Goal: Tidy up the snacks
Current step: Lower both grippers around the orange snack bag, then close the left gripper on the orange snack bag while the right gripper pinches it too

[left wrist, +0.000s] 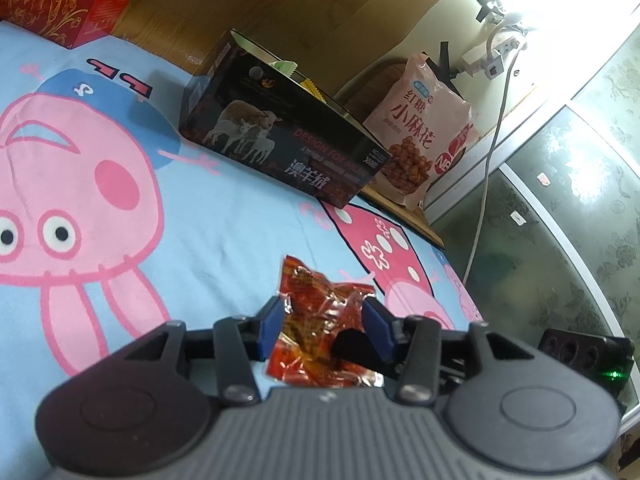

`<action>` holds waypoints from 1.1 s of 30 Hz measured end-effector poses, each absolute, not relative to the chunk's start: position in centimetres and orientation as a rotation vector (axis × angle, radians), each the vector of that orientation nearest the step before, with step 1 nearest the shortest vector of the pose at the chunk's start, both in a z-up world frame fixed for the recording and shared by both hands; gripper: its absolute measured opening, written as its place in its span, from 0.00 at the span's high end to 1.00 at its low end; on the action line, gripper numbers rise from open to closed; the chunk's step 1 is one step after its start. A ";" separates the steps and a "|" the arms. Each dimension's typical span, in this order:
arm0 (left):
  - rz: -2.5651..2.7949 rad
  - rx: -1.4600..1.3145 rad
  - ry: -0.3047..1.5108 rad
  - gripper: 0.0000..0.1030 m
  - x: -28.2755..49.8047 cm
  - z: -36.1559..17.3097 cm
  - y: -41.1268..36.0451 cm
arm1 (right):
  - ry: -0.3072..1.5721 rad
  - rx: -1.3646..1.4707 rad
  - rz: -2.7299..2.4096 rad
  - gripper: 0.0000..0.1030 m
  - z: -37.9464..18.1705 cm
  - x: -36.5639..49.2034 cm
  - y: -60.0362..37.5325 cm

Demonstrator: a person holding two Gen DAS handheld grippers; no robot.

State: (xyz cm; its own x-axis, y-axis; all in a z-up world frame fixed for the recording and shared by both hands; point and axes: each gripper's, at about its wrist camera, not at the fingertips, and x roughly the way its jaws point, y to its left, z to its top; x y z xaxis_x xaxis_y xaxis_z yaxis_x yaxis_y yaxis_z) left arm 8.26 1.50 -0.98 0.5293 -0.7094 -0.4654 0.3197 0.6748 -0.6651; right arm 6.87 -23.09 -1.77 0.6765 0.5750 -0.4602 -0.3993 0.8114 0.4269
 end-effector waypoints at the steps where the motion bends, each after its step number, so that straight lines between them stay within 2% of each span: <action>1: -0.653 -0.551 0.794 0.57 8.3 -1.0 1.5 | 0.616 0.303 0.556 0.72 -1.8 6.9 -23.1; 28: -0.659 -0.550 0.788 0.55 8.2 -0.9 1.4 | 0.612 0.292 0.556 0.74 -1.7 6.6 -22.9; 33: -0.710 -0.605 0.788 0.47 8.5 -1.0 2.1 | 0.651 0.411 0.596 0.81 -2.1 7.1 -24.0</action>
State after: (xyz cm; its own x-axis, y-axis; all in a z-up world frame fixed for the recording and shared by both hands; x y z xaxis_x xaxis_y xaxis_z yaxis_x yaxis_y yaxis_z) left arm 8.46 2.05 -0.95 0.5041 -0.7564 -0.4168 0.3357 0.6163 -0.7123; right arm 7.13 -23.97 -2.07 0.6405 0.6296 -0.4398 -0.3828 0.7581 0.5279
